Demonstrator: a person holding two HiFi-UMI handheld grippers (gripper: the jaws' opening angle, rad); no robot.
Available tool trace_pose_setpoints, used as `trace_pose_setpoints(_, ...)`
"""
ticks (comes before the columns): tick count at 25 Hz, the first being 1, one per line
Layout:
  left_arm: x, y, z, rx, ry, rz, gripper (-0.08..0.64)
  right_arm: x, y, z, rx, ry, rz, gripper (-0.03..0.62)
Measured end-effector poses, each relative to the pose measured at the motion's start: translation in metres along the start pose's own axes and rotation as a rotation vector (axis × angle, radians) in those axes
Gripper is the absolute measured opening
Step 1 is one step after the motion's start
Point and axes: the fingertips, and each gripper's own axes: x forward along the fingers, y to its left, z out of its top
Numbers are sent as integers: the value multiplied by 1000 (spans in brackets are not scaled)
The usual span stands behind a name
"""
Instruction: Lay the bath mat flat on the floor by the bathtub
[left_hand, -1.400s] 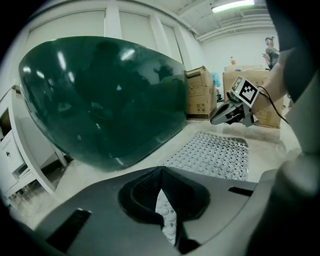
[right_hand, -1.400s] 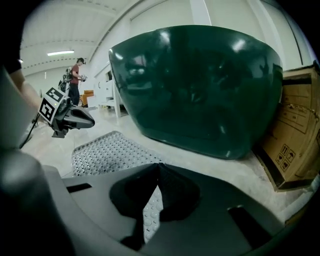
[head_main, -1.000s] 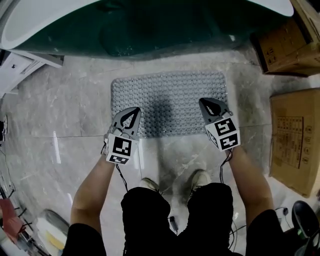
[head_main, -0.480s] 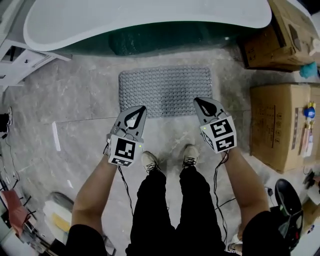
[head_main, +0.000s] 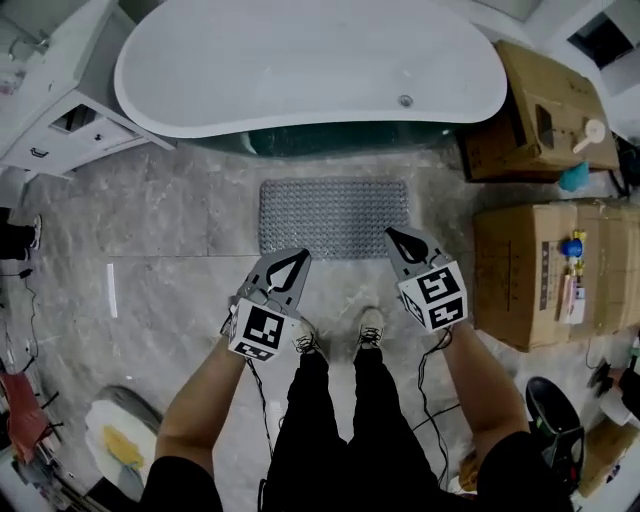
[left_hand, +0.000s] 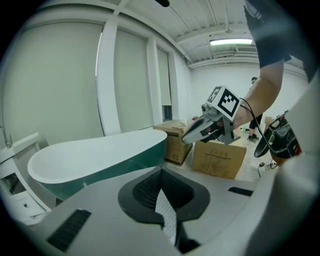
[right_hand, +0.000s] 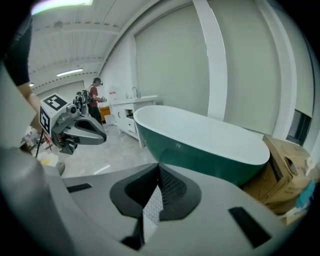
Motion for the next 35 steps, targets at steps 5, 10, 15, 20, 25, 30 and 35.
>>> trace_pose_setpoints(5, -66, -6, 73, -136, -80, 15, 15, -55, 33, 67, -4, -59, 20, 17)
trace_pose_setpoints(10, -126, -19, 122, -144, -127, 30, 15, -101, 69, 118, -3, -113, 23, 17)
trace_pose_setpoints(15, -165, -28, 160, -152, -162, 36, 15, -142, 92, 159, -13, -155, 23, 17)
trace_pose_setpoints(20, -194, -33, 188, -182, -208, 43, 15, -175, 115, 182, -13, -192, 17, 17)
trace_pose_setpoints(25, -221, -31, 196, -207, -202, 30, 15, -195, 142, 198, 0, -220, -1, 17)
trace_pose_setpoints(30, -238, -27, 193, -231, -220, 55, 15, -210, 154, 198, 22, -228, -36, 17)
trace_pose_setpoints(35, -246, -23, 185, -253, -213, 79, 15, -227, 155, 195, 41, -257, -82, 17)
